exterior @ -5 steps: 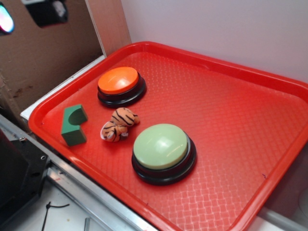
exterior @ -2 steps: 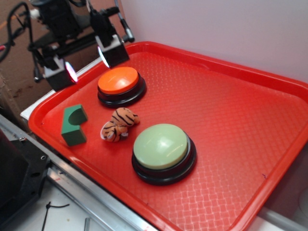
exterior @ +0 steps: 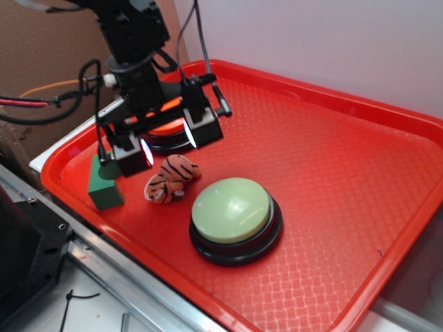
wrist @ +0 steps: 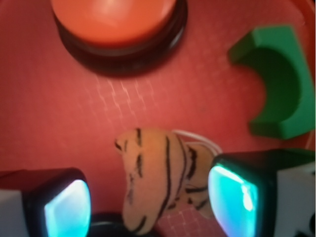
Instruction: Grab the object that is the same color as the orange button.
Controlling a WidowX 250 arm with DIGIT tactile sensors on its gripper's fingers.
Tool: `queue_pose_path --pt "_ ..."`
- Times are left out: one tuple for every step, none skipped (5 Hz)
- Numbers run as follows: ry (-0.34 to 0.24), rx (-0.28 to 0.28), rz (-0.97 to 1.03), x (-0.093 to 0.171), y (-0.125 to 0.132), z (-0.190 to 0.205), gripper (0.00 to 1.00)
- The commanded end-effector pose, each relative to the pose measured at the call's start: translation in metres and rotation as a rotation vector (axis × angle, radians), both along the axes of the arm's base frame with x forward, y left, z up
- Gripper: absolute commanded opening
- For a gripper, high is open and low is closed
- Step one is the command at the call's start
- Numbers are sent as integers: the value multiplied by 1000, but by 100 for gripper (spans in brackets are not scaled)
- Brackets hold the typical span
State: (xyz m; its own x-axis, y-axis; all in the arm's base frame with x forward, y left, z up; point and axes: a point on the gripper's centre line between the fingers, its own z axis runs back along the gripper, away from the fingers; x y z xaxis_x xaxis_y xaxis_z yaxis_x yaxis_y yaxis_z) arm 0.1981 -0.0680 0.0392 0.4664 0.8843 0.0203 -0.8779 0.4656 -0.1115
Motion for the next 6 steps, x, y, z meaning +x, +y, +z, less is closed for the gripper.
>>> queue_pose_path --pt "50 22 12 -3 -7 -27 100" --pt "37 36 47 -2 -3 -30 10" --pt "35 29 53 -1 0 -28 0" --pt "46 20 -17 3 6 -17 0" --pt "35 37 -219 14 10 15 0" --pt "45 75 -469 28 11 48 0"
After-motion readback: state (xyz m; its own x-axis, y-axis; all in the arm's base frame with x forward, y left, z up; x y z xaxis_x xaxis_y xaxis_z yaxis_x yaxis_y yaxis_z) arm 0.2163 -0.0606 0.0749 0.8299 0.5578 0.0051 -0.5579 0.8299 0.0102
